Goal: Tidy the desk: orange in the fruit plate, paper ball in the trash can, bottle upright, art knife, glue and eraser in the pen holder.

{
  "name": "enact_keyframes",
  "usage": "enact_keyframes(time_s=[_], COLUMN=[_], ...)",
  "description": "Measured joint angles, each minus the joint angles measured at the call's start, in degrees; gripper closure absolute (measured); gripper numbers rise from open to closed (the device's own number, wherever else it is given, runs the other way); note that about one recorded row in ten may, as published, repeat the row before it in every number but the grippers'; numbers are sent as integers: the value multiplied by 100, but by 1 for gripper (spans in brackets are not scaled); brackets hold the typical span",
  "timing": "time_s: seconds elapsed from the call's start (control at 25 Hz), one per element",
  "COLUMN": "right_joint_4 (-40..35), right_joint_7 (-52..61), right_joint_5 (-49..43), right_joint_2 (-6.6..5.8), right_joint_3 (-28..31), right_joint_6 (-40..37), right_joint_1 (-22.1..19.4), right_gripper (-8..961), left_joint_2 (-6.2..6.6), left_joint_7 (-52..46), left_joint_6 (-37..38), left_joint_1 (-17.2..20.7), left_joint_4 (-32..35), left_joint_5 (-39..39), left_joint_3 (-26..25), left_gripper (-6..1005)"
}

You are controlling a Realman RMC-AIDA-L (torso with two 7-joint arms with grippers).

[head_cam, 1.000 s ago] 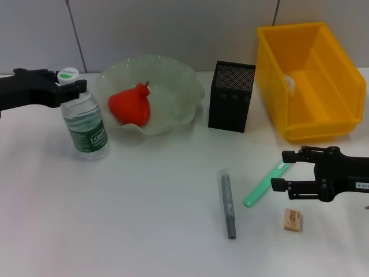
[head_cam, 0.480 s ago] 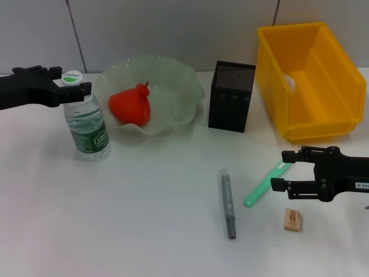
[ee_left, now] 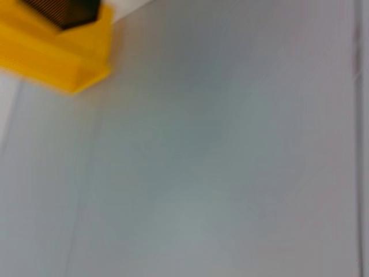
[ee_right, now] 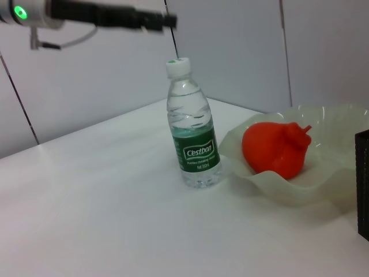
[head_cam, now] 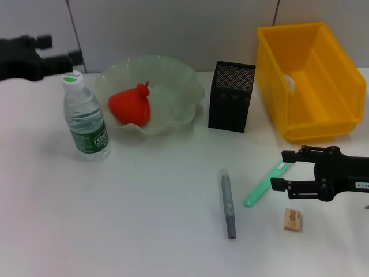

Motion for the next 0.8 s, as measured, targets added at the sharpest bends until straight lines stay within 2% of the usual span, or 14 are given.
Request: enact_keyframes(time_s=[0.04, 0.08, 0.16, 0.2, 0.24, 0.28, 0.4, 0.56, 0.68, 0.8], right_joint_4=[1, 2, 3, 7, 7, 19, 25, 35, 39, 45], right_joint_7=[0, 0, 6, 9, 9, 13, 12, 12, 39, 186], right_joint_5=[0, 0, 0, 0, 0, 0, 0, 0, 0, 0], right_joint_2=[-1, -5, -10, -14, -14, -20, -21, -22, -14, 4], right_joint_3=[0, -1, -8, -13, -13, -37, -53, -60, -61, -62], right_joint_6=[0, -2, -4, -3, -3, -4, -4, -4, -4, -26], right_joint_1=[2, 3, 21, 34, 34, 70, 105, 155, 195, 269], right_gripper=[162, 162, 162, 162, 162, 162, 162, 162, 162, 162], left_joint_2=[23, 112, 154, 217, 217, 217, 192, 157, 156, 155], left_joint_7=[-1, -9, -8, 36, 36, 170, 389, 1029, 1874, 2208], left_joint_6=[256, 841, 1090, 1631, 1631, 2121, 2508, 2933, 3020, 2994], left_joint_1=[41, 127, 162, 216, 216, 240, 254, 264, 259, 256], left_joint_4=[98, 186, 189, 114, 114, -53, -295, -1088, -1857, -2104], left_joint_5=[-200, -610, -771, -1039, -1039, -1110, -1102, -1072, -943, -860], left_joint_3=[-89, -196, -222, -231, -231, -221, -201, -67, 140, 197], left_gripper=[152, 152, 152, 152, 152, 152, 152, 152, 152, 152])
